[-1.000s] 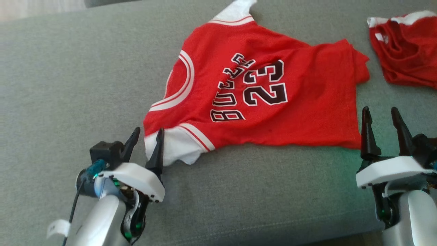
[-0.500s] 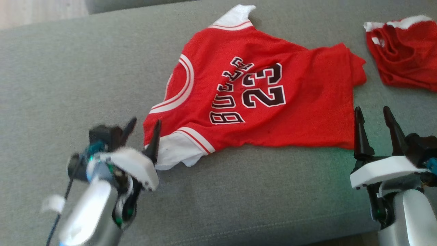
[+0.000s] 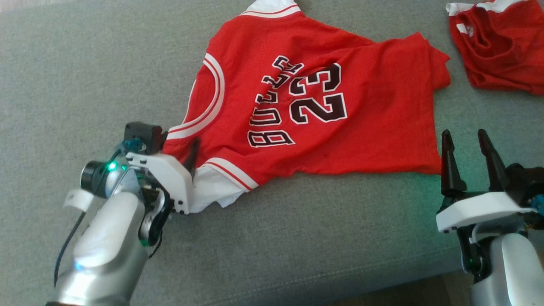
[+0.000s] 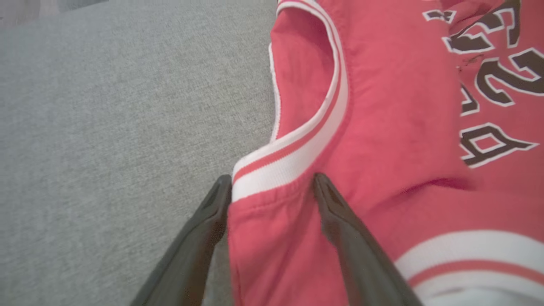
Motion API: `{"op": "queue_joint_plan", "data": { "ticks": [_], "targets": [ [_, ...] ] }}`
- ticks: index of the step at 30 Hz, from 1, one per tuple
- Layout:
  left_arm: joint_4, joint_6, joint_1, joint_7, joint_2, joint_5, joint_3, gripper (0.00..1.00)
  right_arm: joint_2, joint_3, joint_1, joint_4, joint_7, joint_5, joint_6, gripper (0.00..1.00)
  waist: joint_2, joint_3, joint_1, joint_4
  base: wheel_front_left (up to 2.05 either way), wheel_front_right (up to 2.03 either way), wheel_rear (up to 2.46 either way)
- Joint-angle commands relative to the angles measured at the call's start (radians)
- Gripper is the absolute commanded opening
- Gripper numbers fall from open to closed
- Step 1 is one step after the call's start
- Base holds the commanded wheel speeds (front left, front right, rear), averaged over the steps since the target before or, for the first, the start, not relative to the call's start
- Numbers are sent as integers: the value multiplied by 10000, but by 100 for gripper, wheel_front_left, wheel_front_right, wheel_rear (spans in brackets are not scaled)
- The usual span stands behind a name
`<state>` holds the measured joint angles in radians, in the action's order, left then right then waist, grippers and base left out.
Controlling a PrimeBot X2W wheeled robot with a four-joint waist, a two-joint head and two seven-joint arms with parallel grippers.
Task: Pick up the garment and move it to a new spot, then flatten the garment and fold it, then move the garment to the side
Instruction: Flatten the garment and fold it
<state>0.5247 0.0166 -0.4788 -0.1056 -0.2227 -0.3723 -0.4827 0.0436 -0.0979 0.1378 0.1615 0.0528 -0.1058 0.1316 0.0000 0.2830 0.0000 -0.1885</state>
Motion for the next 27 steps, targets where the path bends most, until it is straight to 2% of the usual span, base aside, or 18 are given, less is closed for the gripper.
{"op": "queue_joint_plan", "data": {
  "ticks": [1,2,3,11,21,27],
  "targets": [
    [-201,-1,-533,-54,-339,93,219,89,66,223,403,-321,91,-33,-9,100,0,18,0,17,0,0,0],
    [-169,-7,-577,-84,-339,115,180,38,66,223,422,-320,97,-37,-9,100,0,37,0,33,0,0,0],
    [-167,-7,-620,-68,-327,115,170,0,66,221,443,-327,105,-45,-9,100,0,71,0,53,0,0,0],
    [-308,32,-1675,244,-533,82,489,0,66,357,696,-362,249,-170,-9,100,0,598,0,148,0,0,0],
    [287,-348,-3770,-44,-1534,-47,1094,0,66,884,1376,0,731,-453,-9,100,0,1398,0,-295,0,0,0],
    [1054,-258,-4216,142,-1558,-176,1275,0,66,1038,1696,398,1179,-648,-9,100,0,1506,0,-448,0,0,0]
  ]
}}
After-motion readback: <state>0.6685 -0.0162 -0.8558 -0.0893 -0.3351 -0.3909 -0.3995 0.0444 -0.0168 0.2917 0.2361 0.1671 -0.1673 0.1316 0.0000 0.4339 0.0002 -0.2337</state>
